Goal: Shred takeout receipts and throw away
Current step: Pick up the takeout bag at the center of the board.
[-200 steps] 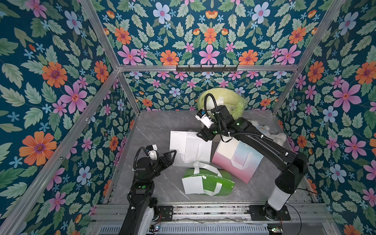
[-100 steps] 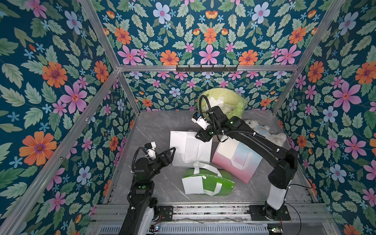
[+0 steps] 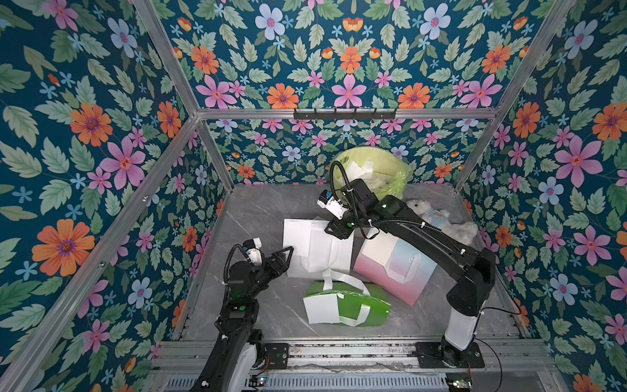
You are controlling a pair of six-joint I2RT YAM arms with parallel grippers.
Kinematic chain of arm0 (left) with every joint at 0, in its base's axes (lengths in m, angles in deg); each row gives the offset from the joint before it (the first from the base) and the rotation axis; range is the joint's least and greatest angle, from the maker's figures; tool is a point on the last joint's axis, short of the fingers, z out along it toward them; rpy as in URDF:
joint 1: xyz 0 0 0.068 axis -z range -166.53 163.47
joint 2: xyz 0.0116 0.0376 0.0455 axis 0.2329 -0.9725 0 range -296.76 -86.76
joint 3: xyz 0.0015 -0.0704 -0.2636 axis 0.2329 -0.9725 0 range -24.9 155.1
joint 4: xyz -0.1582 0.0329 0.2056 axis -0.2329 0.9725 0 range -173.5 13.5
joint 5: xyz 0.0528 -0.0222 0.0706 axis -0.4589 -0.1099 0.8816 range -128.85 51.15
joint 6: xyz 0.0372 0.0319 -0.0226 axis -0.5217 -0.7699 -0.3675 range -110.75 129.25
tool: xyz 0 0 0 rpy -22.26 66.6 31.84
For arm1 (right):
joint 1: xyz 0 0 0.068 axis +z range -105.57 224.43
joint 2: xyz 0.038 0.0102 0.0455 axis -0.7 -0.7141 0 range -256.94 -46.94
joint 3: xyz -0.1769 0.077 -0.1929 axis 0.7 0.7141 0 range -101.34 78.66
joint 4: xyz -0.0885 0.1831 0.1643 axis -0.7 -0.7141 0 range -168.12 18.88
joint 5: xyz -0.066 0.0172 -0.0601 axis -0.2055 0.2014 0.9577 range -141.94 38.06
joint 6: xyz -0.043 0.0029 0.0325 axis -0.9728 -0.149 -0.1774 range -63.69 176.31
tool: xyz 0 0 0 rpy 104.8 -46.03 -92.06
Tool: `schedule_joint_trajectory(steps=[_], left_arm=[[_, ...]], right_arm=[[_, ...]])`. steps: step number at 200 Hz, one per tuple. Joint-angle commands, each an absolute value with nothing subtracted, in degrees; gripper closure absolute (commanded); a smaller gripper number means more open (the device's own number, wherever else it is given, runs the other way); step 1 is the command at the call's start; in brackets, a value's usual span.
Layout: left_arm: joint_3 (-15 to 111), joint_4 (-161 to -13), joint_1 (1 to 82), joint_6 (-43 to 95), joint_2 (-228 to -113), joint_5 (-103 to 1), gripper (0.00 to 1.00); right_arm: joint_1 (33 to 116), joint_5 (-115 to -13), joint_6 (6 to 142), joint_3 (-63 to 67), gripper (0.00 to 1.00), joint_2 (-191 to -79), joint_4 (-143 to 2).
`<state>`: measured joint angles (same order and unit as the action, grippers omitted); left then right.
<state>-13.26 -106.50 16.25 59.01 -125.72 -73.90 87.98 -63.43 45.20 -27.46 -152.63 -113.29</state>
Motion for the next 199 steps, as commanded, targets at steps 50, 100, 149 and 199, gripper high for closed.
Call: schedule_joint_trajectory(steps=[50,100,149,199], left_arm=[[-12.0,-111.8,16.2,60.7,-122.3,-75.8,0.28],[-13.9,-118.1,16.3,63.7,-121.7,-78.6,0.36],[-14.1,-125.8,16.3,64.9,-128.2,-80.9,0.43],[-12.2,-135.1,16.3,66.6,-136.8,-82.5,0.51]], right_arm=[[88.2,-61.8,44.1,-27.6,0.46,-152.5,-113.7],[88.4,-62.0,43.8,-27.6,0.46,-152.7,-113.5],[89.0,-62.4,42.3,-27.8,0.55,-152.8,-113.7],[89.2,-62.9,41.4,-29.3,0.65,-154.0,-115.1]])
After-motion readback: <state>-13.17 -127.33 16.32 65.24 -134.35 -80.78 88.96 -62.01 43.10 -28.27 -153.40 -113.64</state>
